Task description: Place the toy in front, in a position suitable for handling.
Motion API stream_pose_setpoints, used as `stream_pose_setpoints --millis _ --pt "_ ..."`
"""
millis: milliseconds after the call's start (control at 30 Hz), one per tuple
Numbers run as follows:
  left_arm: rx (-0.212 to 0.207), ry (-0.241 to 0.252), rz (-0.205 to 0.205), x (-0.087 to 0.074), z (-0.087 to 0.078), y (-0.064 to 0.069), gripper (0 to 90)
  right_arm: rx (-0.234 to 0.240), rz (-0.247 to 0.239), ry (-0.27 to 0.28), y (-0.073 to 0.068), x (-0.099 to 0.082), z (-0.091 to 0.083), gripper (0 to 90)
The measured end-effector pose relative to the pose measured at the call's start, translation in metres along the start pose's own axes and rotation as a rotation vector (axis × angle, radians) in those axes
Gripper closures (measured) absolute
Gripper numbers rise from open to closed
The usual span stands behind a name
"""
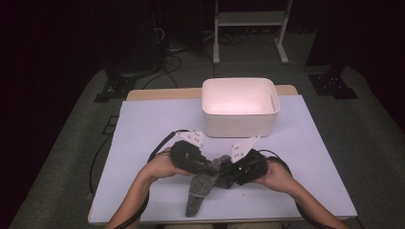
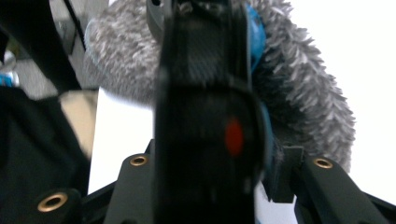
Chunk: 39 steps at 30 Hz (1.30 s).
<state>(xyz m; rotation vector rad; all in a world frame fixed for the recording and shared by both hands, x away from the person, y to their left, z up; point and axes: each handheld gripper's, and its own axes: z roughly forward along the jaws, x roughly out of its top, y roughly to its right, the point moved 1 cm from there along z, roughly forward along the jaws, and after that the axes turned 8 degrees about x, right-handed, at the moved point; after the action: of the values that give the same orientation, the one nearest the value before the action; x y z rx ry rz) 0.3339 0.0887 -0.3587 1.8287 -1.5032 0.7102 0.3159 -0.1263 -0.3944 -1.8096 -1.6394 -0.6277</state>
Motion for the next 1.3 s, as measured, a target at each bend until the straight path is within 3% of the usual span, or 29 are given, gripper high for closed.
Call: stream_pose_setpoints --millis 133,200,300,367,433,600,733,867,933,1000,1100,1133,1300 --pt "0.040 -0.004 -0.018 -0.005 -0.020 -0.001 77.6 0.023 -0.009 0.074 0.007 0.014 0.015 55.2" --pt "0.051 -0.030 -0.023 -0.009 -0.020 -0.001 77.6 0.028 -0.022 0.065 0.009 0.017 0.024 55.1" --pt "0.041 -0.034 -0.027 -0.012 -0.013 -0.001 77.3 0.020 -0.023 0.044 0.009 0.014 0.027 54.7" --pt "0.062 -0.098 -0.007 -0.011 0.001 -0.001 77.3 0.008 -0.013 0.040 0.007 0.010 0.023 54.7" --pt "0.051 -0.109 0.000 -0.009 0.010 0.000 77.0 -0.003 -0.013 0.037 0.005 0.004 0.018 55.0" --pt "0.060 -0.164 0.029 -0.001 0.030 0.001 76.8 -0.023 -0.004 0.032 0.001 -0.018 0.006 55.1" --pt "0.029 -0.186 0.039 0.006 0.045 0.002 76.9 -0.027 0.025 0.031 0.000 -0.043 0.001 55.1" --pt "0.025 -0.219 0.063 0.014 0.055 0.002 76.6 -0.028 0.052 0.035 0.000 -0.060 0.002 55.0" --pt "0.028 -0.222 0.056 0.015 0.054 0.001 76.4 -0.021 0.074 0.048 0.000 -0.065 -0.001 54.5" --pt "0.031 -0.224 0.058 0.014 0.051 0.000 75.7 -0.019 0.106 0.040 0.001 -0.071 -0.002 46.9" --pt "0.042 -0.209 0.039 0.011 0.045 -0.003 75.8 -0.015 0.129 0.040 0.001 -0.080 0.000 50.1" --pt "0.047 -0.208 0.038 0.010 0.043 -0.004 76.1 -0.003 0.126 0.045 0.001 -0.081 0.001 55.6" --pt "0.068 -0.202 0.012 0.004 0.028 -0.005 77.7 -0.029 0.053 -0.003 -0.001 -0.077 -0.002 56.9"
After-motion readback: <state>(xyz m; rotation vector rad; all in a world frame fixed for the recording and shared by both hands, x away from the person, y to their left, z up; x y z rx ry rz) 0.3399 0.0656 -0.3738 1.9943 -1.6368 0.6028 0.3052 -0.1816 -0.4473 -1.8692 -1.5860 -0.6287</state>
